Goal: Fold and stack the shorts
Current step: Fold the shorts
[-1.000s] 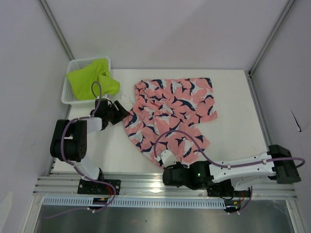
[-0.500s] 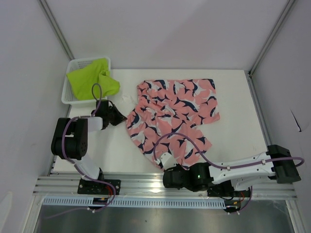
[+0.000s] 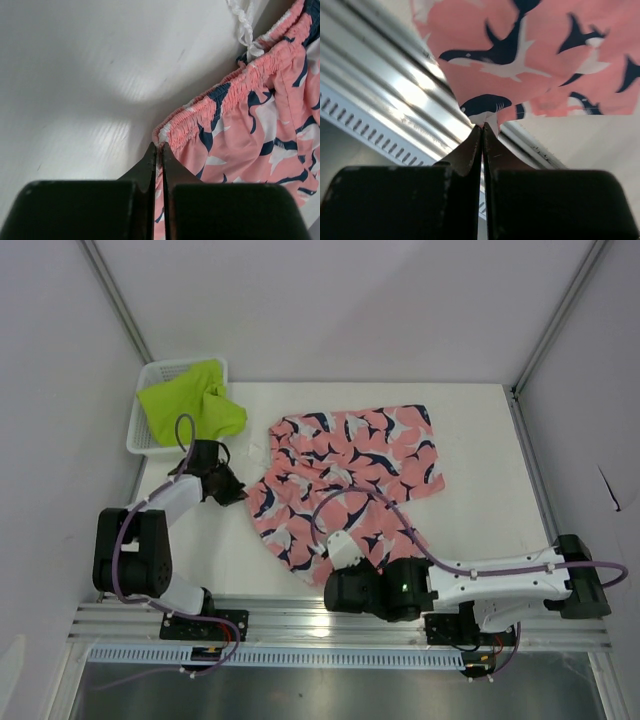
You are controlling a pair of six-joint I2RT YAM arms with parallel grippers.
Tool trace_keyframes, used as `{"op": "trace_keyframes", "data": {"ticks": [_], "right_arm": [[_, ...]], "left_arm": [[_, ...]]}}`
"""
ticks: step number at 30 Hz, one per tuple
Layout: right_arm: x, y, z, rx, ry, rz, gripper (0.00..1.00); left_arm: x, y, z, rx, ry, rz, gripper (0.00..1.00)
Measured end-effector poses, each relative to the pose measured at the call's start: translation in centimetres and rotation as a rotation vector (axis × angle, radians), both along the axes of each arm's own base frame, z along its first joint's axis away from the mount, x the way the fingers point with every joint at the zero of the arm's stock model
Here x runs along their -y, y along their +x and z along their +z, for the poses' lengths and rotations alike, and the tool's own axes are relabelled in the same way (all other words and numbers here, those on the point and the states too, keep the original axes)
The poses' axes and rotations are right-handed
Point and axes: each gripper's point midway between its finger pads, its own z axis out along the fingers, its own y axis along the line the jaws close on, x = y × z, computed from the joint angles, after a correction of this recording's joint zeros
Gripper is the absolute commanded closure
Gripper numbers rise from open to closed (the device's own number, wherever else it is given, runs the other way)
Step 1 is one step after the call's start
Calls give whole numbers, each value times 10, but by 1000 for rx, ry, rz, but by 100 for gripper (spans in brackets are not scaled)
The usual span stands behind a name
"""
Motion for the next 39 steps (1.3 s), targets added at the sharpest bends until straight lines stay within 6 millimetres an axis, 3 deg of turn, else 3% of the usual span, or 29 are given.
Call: {"op": "trace_keyframes", "data": {"ticks": [3,8,14,23,29,39], "right_arm": [[3,30,25,39,20,-104,100],[28,81,44,99,-5,-286,100],[56,124,68,147,-15,-421,100],[119,197,124,235,29,-638,100],[140,239,157,287,48,-649,100],[128,315,169,363,75,-522,100]], "left_arm": [[-10,-9,13,-33,39,60,100],[-21,-13,46,-7,63,143,100],[-21,-2,80,26,17,219,100],[-18,23,132,91,-83,340,100],[-15,41,135,70,-149,427,100],[-13,68,128,39,-228,547,100]]}}
